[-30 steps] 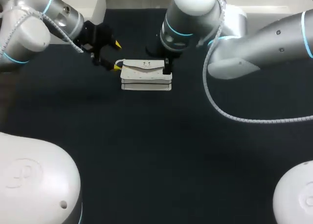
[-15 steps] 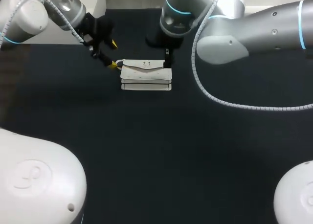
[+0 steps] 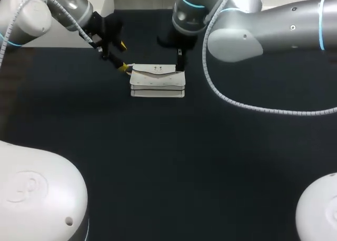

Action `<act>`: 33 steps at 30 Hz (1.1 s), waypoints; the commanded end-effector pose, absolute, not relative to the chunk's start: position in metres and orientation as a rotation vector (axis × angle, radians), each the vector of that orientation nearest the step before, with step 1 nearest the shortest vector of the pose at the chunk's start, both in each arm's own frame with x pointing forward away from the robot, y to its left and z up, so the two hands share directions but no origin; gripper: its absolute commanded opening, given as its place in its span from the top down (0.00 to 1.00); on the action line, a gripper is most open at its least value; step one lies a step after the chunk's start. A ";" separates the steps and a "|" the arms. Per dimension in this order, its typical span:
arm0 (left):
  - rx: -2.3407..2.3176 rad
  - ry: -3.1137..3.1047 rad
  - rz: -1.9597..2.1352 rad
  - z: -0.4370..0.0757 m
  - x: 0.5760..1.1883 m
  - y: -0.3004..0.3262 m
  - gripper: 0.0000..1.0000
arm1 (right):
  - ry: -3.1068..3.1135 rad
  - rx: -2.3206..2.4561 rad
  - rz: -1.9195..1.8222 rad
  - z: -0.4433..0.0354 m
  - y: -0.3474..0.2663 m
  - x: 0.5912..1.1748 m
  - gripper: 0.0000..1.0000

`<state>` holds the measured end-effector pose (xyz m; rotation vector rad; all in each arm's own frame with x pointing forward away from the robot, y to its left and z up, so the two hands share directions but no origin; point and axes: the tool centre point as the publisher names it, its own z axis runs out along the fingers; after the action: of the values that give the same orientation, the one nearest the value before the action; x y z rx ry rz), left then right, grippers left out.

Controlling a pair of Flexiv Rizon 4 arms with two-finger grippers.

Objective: Pick up the bag, open it, inspect its contents, close it, and place it on the opposite side

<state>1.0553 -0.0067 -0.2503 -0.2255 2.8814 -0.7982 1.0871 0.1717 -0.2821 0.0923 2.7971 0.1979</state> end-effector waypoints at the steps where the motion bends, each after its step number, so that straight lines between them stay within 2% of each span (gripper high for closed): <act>1: -0.662 2.853 -0.745 -0.244 1.055 -0.010 0.00 | 3.037 0.621 0.326 -0.271 0.166 1.118 0.00; 11: -1.614 2.695 -0.885 -0.229 1.053 0.003 0.00 | 2.851 1.544 0.673 -0.258 0.138 1.123 0.00; 18: -2.085 2.492 -1.126 -0.238 1.051 0.003 0.00 | 2.557 2.031 0.948 -0.275 0.133 1.109 0.00; 22: -2.168 2.492 -1.148 -0.243 1.054 0.003 0.00 | 2.429 2.281 1.055 -0.293 0.133 1.106 0.00; 33: -2.168 2.492 -1.148 -0.243 1.054 0.003 0.00 | 2.495 2.239 0.989 -0.297 0.134 1.106 0.00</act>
<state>1.0514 0.0005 -0.2386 -1.8642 2.6275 -1.0612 1.1069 0.1394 -0.2949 1.6148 2.8184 0.7348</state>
